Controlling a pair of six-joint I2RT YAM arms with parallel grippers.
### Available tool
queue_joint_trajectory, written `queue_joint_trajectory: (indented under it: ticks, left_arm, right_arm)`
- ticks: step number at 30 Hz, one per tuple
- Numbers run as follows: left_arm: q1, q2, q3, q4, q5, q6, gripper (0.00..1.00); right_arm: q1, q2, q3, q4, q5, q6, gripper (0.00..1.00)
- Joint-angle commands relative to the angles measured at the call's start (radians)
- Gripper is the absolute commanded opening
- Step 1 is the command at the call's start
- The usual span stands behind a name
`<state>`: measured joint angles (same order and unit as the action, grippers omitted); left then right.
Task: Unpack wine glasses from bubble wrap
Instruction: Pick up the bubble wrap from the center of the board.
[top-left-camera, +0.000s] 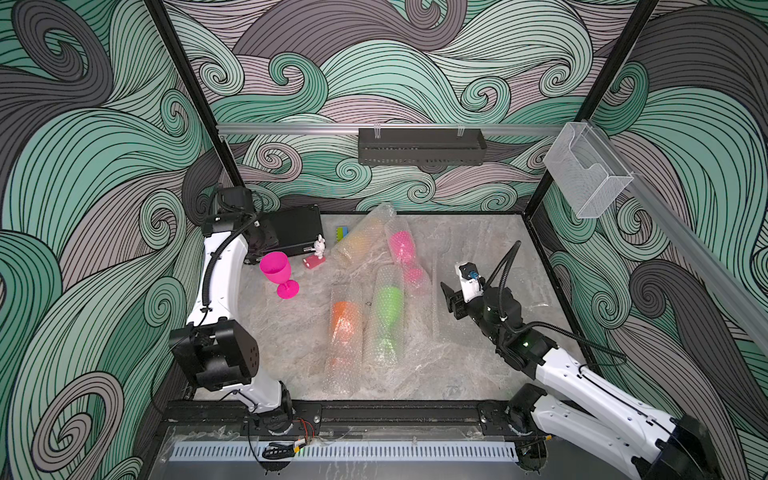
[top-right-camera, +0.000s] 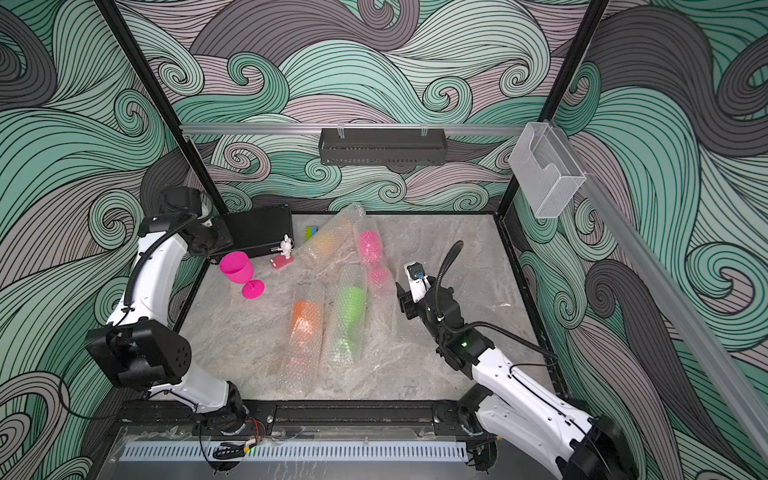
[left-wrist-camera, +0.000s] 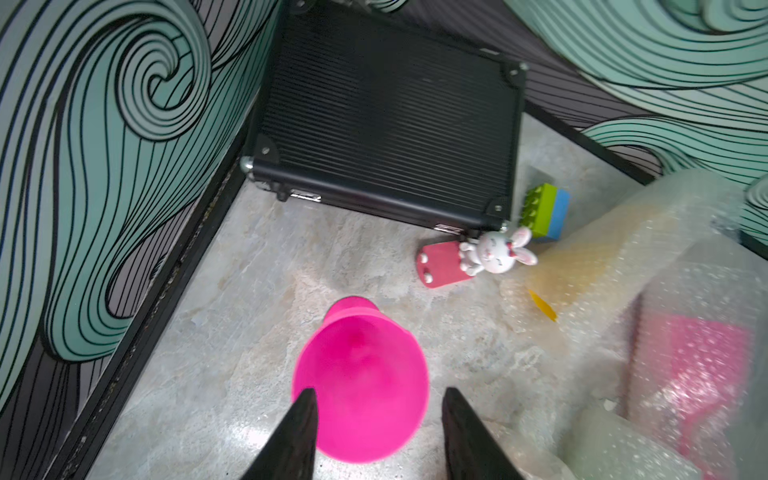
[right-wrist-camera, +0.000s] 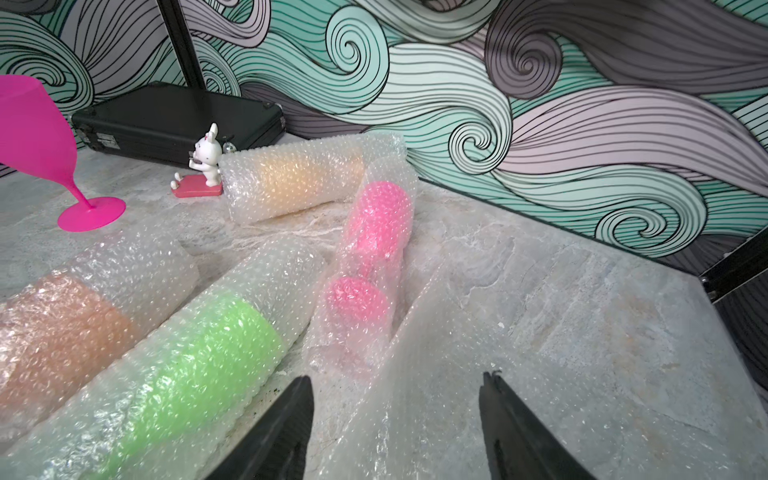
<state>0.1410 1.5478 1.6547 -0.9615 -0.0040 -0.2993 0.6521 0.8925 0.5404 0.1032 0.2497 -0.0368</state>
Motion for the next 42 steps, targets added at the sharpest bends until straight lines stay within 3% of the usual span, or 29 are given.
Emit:
queue_joint_trajectory:
  ticks: [1,15,32,42]
  left_arm:
    - [-0.068,-0.054,-0.006,0.025,0.034,-0.019,0.49]
    - [-0.274,-0.119,-0.263,0.243,0.22,-0.164,0.49]
    - [-0.348,-0.159,-0.408,0.299,0.349,-0.228,0.48]
    - [-0.381,-0.158,-0.432,0.313,0.364,-0.23,0.48]
  right_arm:
    - [-0.004,0.032,0.068,-0.053,-0.025,0.071,0.66]
    - [-0.073,0.38,0.374,-0.292,-0.226,0.241,0.65]
    - [-0.212,0.904,0.737,-0.341,-0.459,0.285,0.62]
    - [-0.223,1.069,0.86,-0.373,-0.522,0.307,0.57]
